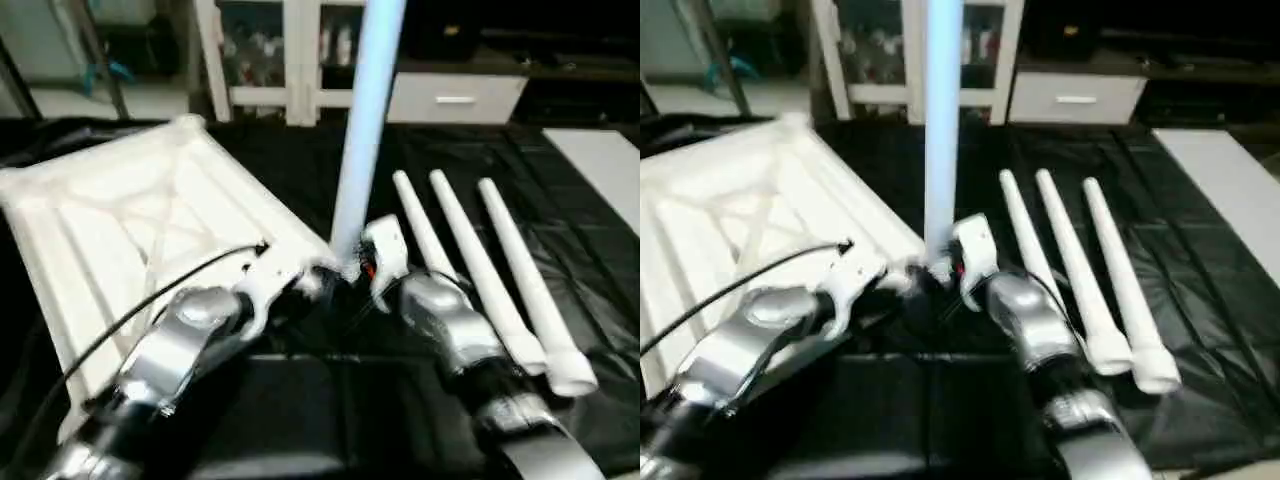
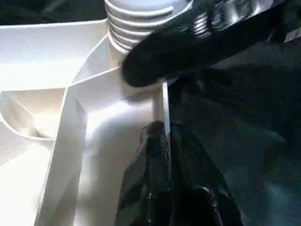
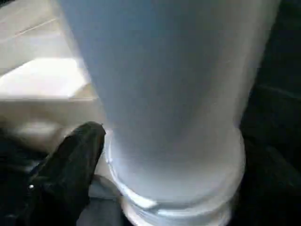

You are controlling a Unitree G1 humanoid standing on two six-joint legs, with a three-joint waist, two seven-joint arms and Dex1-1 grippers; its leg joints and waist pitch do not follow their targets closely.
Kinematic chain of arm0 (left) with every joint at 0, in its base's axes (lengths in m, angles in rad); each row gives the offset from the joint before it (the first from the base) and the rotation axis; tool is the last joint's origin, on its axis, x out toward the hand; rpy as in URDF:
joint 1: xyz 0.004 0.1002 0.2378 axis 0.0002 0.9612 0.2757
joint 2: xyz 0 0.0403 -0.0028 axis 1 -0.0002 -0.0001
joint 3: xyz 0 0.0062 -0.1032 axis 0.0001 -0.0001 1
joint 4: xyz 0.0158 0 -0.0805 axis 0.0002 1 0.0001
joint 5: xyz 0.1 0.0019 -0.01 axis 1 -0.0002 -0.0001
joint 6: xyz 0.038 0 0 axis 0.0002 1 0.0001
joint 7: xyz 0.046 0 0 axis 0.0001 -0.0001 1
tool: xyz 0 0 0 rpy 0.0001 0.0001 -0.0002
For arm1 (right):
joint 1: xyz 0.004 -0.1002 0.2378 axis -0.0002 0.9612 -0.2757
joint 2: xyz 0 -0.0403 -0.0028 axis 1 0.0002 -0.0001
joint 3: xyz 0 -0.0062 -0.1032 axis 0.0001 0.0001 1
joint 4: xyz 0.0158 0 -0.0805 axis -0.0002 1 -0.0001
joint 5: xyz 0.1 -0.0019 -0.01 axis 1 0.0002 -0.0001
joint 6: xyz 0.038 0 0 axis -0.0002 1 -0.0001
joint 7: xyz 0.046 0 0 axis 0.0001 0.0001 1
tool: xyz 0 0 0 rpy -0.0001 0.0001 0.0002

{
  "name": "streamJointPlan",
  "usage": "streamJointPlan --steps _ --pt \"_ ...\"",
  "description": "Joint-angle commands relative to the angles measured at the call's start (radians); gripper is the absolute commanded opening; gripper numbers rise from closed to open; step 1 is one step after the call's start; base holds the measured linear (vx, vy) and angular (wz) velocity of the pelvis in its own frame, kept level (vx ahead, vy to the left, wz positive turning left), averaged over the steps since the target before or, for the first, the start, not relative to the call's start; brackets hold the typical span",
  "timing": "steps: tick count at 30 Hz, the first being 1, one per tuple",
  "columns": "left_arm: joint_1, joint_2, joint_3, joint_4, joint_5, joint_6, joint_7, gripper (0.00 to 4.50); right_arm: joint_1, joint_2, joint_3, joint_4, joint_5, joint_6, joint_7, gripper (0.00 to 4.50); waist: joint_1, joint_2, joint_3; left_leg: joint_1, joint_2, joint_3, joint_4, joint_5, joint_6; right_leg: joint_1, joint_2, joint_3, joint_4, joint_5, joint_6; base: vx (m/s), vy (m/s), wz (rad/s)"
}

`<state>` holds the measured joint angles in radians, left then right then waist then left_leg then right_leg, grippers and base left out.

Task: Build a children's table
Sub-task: Rotate leg to tighten

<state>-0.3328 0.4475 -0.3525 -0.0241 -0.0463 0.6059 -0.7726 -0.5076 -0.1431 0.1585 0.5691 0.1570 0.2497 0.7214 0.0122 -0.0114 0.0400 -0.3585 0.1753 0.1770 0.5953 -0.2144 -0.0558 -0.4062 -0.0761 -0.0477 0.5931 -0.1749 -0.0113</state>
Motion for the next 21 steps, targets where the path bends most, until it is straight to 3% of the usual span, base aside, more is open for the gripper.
streamJointPlan --steps 1,2,3,7,15,21 --pt "0.025 0.031 -0.062 -0.017 -0.012 0.011 -0.081 0.00 0.036 -0.079 0.054 -0.101 0.007 0.019 0.146 4.32 0.001 0.017 -0.048 0.010 0.053 -0.011 -0.081 -0.203 0.034 0.047 -0.054 0.039 -0.058 -0.137 -0.255 0.000 0.000 0.00" --pt "0.024 0.035 -0.062 -0.020 -0.012 0.011 -0.086 0.00 0.041 -0.090 0.059 -0.112 0.008 0.021 0.162 4.32 0.002 0.016 -0.047 0.010 0.053 -0.011 -0.081 -0.212 0.030 0.048 -0.054 0.039 -0.059 -0.153 -0.246 0.000 0.000 0.00" --pt "0.021 0.047 -0.058 -0.024 -0.018 0.005 -0.102 0.00 0.055 -0.134 0.072 -0.145 0.018 0.024 0.230 4.32 0.004 0.016 -0.043 0.013 0.052 -0.011 -0.085 -0.262 0.016 0.042 -0.053 0.042 -0.066 -0.225 -0.229 0.000 0.000 0.00" --pt "0.020 0.061 -0.058 -0.036 -0.038 0.015 -0.139 0.00 0.045 -0.170 0.064 -0.155 0.030 0.026 0.288 4.32 0.006 0.011 -0.041 0.012 0.051 -0.014 -0.085 -0.300 0.000 0.039 -0.058 0.046 -0.074 -0.324 -0.201 0.000 0.000 0.00" --pt "0.033 0.066 -0.055 -0.044 -0.043 0.019 -0.141 0.00 0.043 -0.176 0.085 -0.158 0.023 0.004 0.325 4.32 0.014 0.011 -0.051 0.009 0.050 -0.010 -0.077 -0.169 0.026 0.046 -0.054 0.043 -0.055 -0.132 -0.250 0.000 0.000 0.00" --pt "0.040 0.077 -0.058 -0.055 -0.043 0.025 -0.154 0.00 0.041 -0.157 0.079 -0.139 0.026 0.016 0.325 4.05 0.014 0.011 -0.047 0.010 0.051 -0.012 -0.080 -0.219 0.015 0.045 -0.057 0.043 -0.063 -0.219 -0.234 0.000 0.000 0.00"
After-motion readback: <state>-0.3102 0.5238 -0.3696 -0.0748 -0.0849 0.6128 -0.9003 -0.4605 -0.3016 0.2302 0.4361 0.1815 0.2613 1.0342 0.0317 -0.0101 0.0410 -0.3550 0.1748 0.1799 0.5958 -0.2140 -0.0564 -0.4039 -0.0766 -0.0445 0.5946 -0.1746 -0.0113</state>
